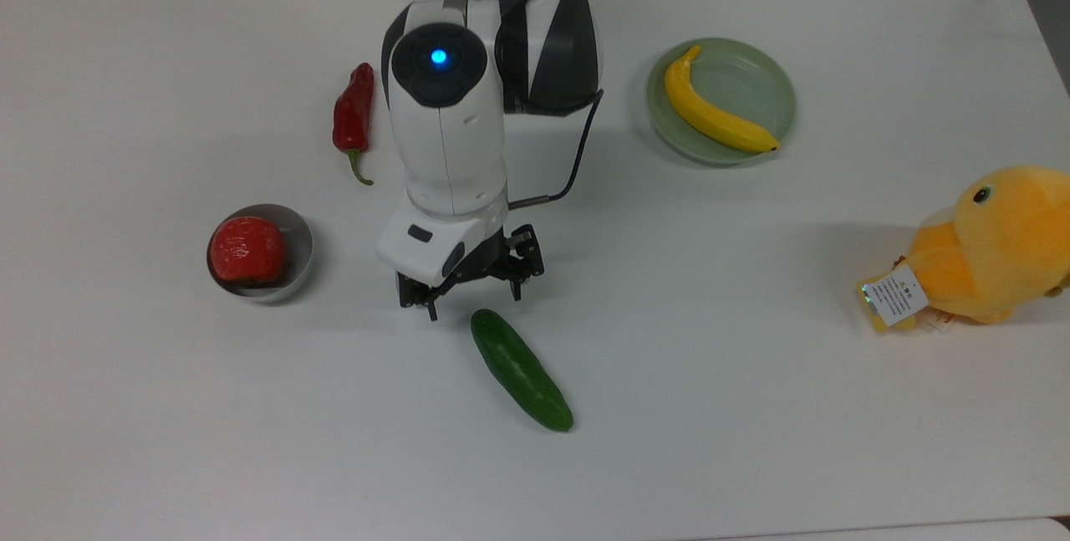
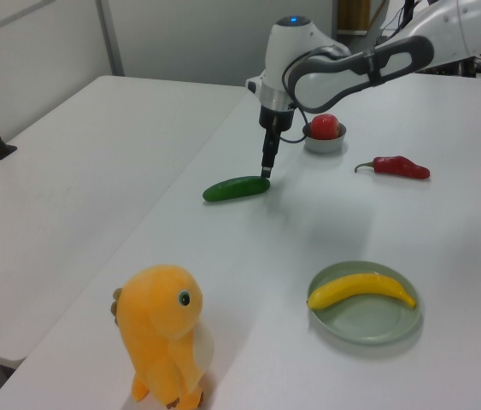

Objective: Put the cucumber on the left side of the bowl
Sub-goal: 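Move the open gripper down over the green cucumber's end, then close the gripper on the cucumber's end and lift it slightly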

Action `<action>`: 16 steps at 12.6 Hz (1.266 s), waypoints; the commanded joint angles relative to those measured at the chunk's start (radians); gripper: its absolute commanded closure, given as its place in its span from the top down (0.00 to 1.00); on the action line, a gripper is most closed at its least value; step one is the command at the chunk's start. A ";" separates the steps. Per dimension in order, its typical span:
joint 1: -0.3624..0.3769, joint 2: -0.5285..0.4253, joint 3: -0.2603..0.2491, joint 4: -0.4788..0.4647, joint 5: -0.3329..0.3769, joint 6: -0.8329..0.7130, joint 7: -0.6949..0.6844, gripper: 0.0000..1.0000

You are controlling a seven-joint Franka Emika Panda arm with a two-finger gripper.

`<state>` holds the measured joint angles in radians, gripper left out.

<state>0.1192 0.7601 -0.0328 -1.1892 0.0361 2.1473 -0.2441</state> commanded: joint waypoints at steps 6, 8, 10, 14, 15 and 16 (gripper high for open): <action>-0.026 0.044 0.100 0.060 -0.125 -0.001 -0.072 1.00; -0.023 0.047 0.099 0.060 -0.130 0.064 -0.116 1.00; -0.021 0.065 0.099 0.062 -0.150 0.094 -0.127 1.00; -0.023 0.094 0.099 0.060 -0.168 0.144 -0.129 1.00; -0.024 0.105 0.099 0.060 -0.170 0.146 -0.132 1.00; -0.024 0.111 0.099 0.060 -0.180 0.149 -0.132 0.91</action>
<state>0.1058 0.8503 0.0527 -1.1424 -0.1158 2.2776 -0.3517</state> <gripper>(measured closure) 0.000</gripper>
